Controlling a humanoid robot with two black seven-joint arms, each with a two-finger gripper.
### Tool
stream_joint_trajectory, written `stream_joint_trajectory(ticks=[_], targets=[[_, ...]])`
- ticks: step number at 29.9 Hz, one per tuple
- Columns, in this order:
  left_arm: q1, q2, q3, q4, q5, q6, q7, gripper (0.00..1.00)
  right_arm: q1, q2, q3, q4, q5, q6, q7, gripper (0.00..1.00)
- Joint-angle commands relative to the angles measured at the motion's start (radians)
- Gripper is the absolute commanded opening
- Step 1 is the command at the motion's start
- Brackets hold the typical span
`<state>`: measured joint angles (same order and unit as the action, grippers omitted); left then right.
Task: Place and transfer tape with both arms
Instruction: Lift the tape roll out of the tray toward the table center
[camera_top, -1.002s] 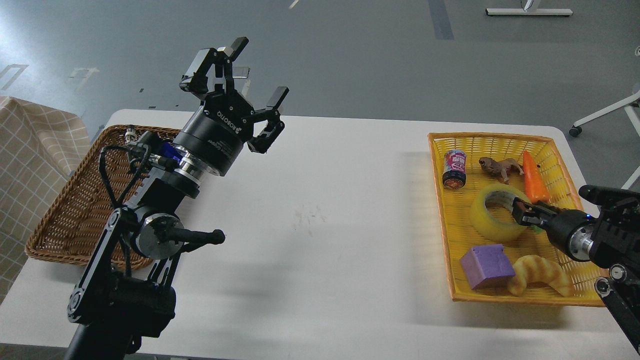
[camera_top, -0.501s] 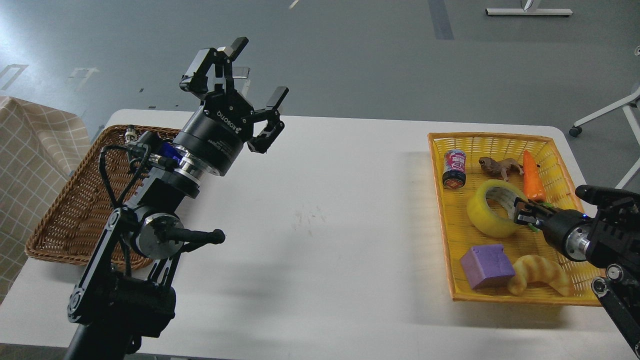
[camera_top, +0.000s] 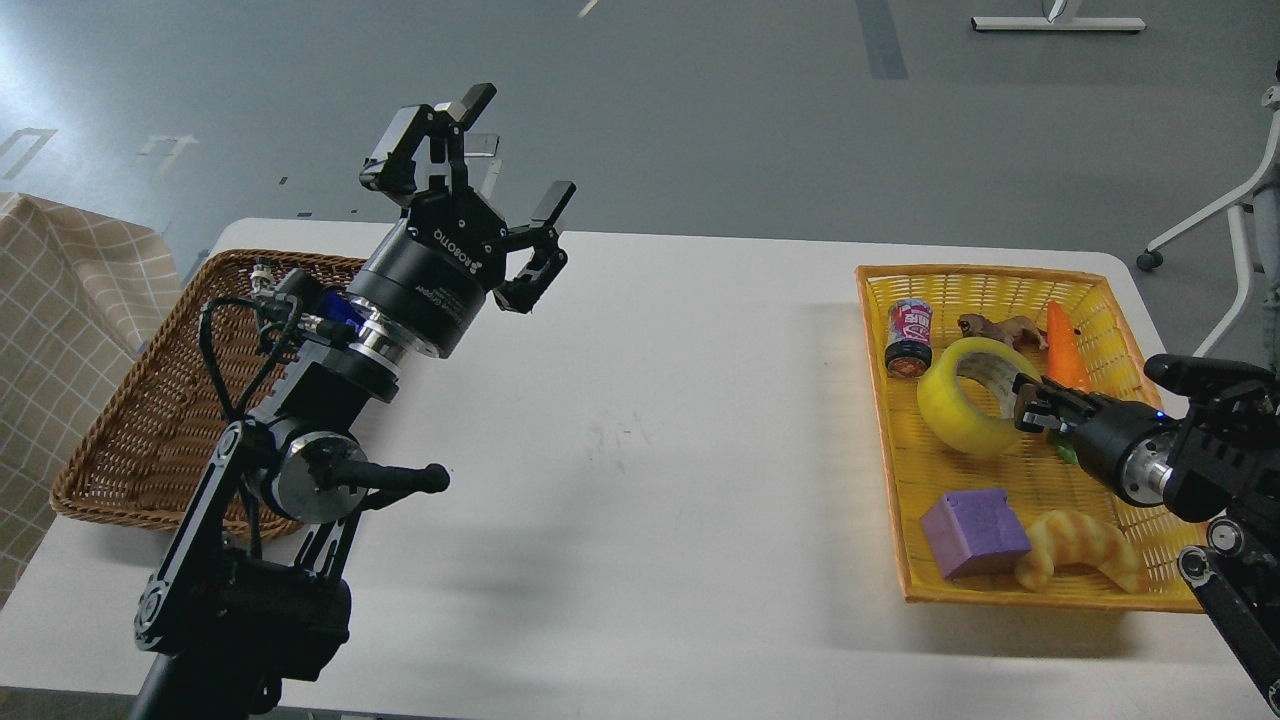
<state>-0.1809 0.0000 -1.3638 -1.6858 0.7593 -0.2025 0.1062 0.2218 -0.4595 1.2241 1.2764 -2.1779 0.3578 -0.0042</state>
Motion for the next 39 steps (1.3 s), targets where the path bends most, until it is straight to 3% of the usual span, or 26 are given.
stream_joint_trajectory(ticks=[1, 11, 18, 26, 39], targets=[[0.001, 0.0, -0.001, 0.0, 0.0, 0.0, 0.0, 0.98, 0.01, -0.005, 0.003, 0.032, 0.001, 0.004, 0.0, 0.12], [0.003, 0.0, -0.001, -0.002, 0.002, 0.0, 0.0, 0.98, 0.178, -0.001, -0.011, 0.06, 0.055, 0.035, 0.007, 0.12], [0.003, 0.0, -0.003, -0.002, 0.002, 0.0, 0.0, 0.98, 0.353, 0.042, -0.199, 0.037, 0.089, 0.05, 0.009, 0.05], [0.001, 0.0, -0.003, -0.002, 0.002, 0.001, 0.001, 0.98, 0.444, 0.142, -0.385, 0.031, 0.078, 0.052, 0.007, 0.04], [0.006, 0.0, -0.003, -0.006, 0.003, 0.006, 0.0, 0.98, 0.377, 0.237, -0.538, 0.035, 0.023, 0.041, 0.001, 0.04]])
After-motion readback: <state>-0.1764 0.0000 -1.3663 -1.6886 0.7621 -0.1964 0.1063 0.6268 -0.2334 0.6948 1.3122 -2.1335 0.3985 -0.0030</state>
